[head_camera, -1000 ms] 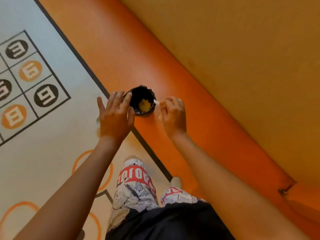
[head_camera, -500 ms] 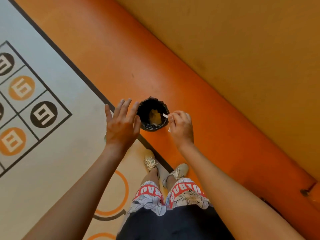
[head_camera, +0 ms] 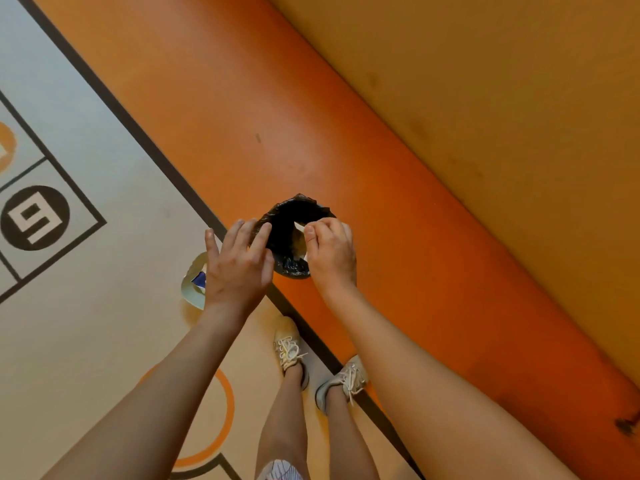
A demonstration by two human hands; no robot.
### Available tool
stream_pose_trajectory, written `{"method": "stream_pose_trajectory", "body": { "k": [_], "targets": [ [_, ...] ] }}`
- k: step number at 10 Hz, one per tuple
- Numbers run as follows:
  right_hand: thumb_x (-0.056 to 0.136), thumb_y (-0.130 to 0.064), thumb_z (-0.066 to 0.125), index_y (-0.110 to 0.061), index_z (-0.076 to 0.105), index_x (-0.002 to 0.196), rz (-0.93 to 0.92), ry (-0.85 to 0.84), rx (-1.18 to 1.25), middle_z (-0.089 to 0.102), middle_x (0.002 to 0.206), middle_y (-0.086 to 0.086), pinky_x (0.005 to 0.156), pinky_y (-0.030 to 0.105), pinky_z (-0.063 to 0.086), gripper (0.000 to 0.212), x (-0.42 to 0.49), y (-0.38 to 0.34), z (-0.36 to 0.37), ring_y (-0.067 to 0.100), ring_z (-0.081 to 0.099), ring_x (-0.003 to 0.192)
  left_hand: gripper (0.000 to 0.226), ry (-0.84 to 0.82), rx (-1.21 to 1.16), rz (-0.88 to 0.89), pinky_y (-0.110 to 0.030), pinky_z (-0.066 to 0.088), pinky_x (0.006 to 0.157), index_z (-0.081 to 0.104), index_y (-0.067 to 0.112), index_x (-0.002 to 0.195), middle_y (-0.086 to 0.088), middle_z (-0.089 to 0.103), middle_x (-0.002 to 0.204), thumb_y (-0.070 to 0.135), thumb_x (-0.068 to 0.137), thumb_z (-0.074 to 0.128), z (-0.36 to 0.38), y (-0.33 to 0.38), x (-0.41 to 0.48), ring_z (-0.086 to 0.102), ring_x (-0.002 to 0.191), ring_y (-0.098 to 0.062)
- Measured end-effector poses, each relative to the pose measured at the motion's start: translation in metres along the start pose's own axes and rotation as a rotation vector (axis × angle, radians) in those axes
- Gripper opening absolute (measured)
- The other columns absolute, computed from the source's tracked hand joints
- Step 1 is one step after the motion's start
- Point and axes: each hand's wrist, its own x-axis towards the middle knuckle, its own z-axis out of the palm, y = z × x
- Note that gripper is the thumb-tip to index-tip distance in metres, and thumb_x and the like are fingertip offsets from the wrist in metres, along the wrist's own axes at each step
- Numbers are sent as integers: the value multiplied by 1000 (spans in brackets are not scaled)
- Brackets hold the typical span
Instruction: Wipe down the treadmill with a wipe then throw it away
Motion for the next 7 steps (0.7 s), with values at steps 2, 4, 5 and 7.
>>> {"method": "stream_pose_trajectory", "body": {
  "k": [2,4,5,7],
  "targets": [
    [109,-34,43,-16,71,122,45,-85,-38,64,124,0,99,46,43,36,38,10,39,23,48,123,50,-3,-3,-15,-70,26,112,58,14,141,-15,58,144,32,97,43,34,-23,26,51,136,-34],
    [108,-41,45,-22,46,154,65,-281,-153,52,152,-2,113,42,36,50,42,23,35,21,39,144,51,-53,-25,-33,-68,24,115,55,16,145,-14,55,147,32,97,44,34,-27,37,47,141,-32],
    [108,-41,44,-22,47,153,60,-267,-190,53,151,-3,112,40,36,48,36,31,23,19,40,143,52,-77,-27,-36,-68,25,115,54,16,146,-14,55,148,33,98,43,28,-28,38,46,141,-32],
    [109,-39,44,-21,46,152,-25,-241,-243,53,150,-2,114,40,33,47,27,21,-6,18,39,143,52,-48,-24,-17,-69,26,114,54,16,145,-14,55,147,33,97,44,13,-25,39,47,141,-32]
  ]
}}
